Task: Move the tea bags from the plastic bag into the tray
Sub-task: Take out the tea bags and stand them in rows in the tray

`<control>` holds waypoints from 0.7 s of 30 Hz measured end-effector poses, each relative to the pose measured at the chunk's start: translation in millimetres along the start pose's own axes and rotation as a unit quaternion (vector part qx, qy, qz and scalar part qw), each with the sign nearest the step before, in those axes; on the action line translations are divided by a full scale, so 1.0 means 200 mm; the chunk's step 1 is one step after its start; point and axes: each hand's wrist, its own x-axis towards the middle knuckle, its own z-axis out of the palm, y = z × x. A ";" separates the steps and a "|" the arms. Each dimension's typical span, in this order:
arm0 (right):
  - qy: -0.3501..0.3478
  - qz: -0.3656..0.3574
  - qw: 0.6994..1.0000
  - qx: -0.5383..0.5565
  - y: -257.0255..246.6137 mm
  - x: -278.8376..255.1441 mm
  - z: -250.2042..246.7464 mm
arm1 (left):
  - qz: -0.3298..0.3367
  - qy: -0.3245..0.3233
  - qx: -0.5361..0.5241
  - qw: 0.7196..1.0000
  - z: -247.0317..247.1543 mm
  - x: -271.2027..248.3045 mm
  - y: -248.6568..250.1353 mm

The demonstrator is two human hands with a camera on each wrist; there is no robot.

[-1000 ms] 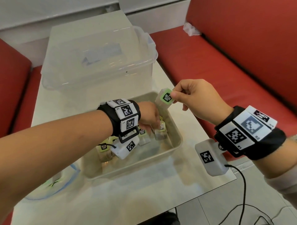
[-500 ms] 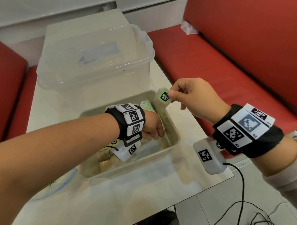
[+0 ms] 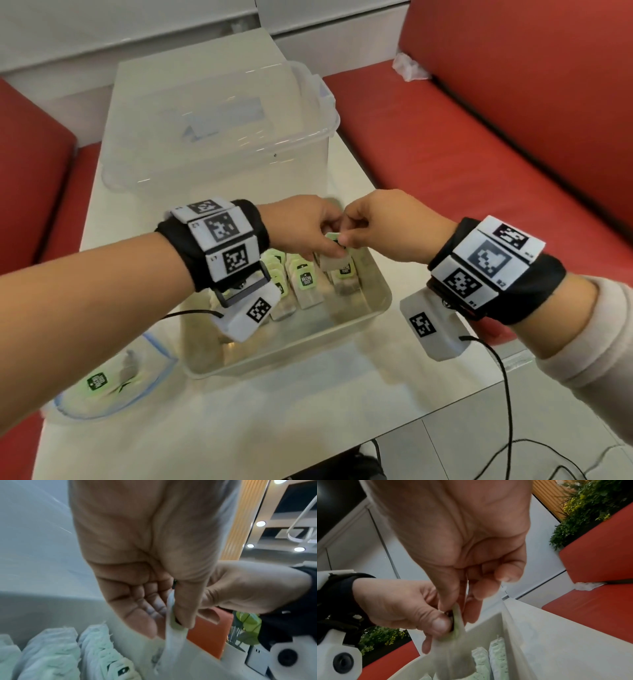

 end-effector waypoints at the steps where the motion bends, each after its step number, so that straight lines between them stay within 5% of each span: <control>1: 0.007 0.007 1.000 -0.005 0.01 0.00 0.01 | -0.010 0.000 0.007 1.000 0.02 0.02 -0.01; 7: 0.013 0.100 0.994 -0.046 0.12 -0.08 0.10 | -0.075 -0.061 0.000 0.995 0.11 0.15 -0.08; 14: -0.005 0.125 0.992 -0.021 0.18 -0.12 0.17 | -0.097 -0.134 -0.002 0.986 0.23 0.24 -0.08; 21: -0.002 0.117 0.993 -0.019 0.17 -0.12 0.18 | -0.095 -0.046 0.039 0.994 0.27 0.26 -0.08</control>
